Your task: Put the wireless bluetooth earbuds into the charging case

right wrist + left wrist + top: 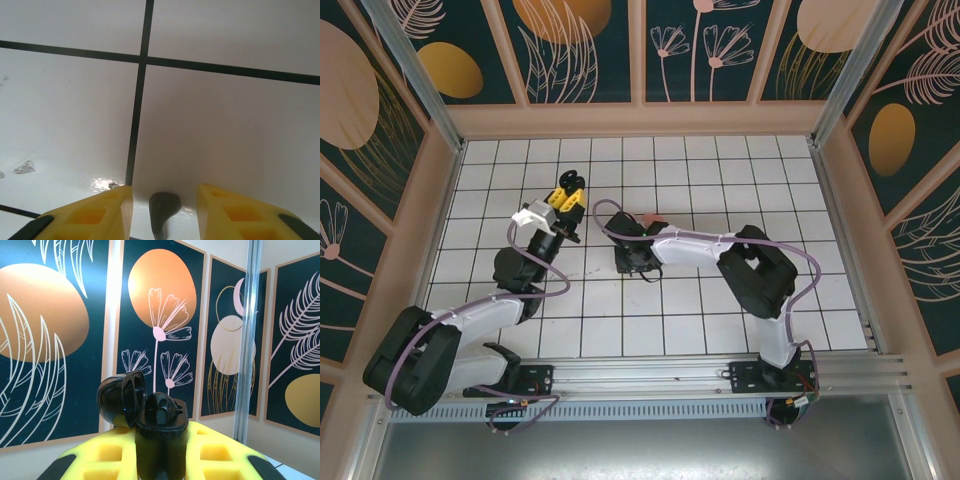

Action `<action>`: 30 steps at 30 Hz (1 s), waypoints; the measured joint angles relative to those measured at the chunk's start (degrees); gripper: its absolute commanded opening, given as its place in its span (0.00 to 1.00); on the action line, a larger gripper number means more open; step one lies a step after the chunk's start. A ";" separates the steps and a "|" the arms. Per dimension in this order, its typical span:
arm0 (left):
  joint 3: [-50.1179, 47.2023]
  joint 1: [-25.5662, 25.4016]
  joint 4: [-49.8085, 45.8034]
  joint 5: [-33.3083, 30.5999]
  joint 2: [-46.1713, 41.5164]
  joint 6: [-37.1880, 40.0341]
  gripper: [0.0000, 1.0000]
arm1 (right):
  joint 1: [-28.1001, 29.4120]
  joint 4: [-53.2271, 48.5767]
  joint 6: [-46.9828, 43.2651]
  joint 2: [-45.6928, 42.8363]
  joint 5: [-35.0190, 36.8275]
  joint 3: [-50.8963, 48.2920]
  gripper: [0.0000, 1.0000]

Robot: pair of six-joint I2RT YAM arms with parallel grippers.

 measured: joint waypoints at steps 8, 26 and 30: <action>-0.15 0.37 0.00 0.00 -0.39 0.00 0.00 | 0.57 -0.98 0.04 1.11 0.44 0.46 0.34; -0.15 0.37 -0.02 0.02 -0.39 -0.04 0.00 | 0.92 -1.79 0.07 1.62 2.21 0.85 0.19; -0.15 0.37 -0.44 0.07 -0.70 -0.02 0.00 | 1.11 -1.79 0.07 1.51 2.58 0.85 0.18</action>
